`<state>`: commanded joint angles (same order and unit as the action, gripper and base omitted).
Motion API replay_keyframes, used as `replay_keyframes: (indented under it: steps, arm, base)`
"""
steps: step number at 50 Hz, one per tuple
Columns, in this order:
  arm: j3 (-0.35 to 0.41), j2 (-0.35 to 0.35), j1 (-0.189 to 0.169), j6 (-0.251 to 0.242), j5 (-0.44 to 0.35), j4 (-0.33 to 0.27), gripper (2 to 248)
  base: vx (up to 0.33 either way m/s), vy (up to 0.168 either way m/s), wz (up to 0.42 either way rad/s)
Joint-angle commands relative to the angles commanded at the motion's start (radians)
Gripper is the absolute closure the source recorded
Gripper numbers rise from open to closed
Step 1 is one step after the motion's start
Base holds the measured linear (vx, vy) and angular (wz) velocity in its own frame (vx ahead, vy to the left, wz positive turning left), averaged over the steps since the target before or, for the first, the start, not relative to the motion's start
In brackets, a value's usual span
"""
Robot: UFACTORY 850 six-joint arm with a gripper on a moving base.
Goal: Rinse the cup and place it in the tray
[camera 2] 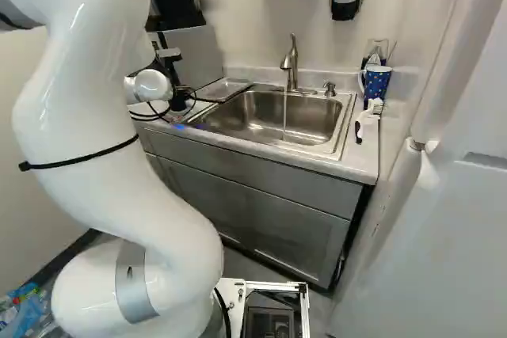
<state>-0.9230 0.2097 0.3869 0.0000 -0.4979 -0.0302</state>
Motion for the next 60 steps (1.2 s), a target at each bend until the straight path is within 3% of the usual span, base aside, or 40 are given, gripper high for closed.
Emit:
replay_keyframes:
  steps: [35,60]
  arm:
    - [-0.016,-0.055,-0.103,0.000,0.000,0.000,125]
    - [-0.051,-0.040,-0.178,0.000,0.000,0.000,125]
  base:
    - [0.000,0.000,0.000]
    - [0.000,0.000,0.000]
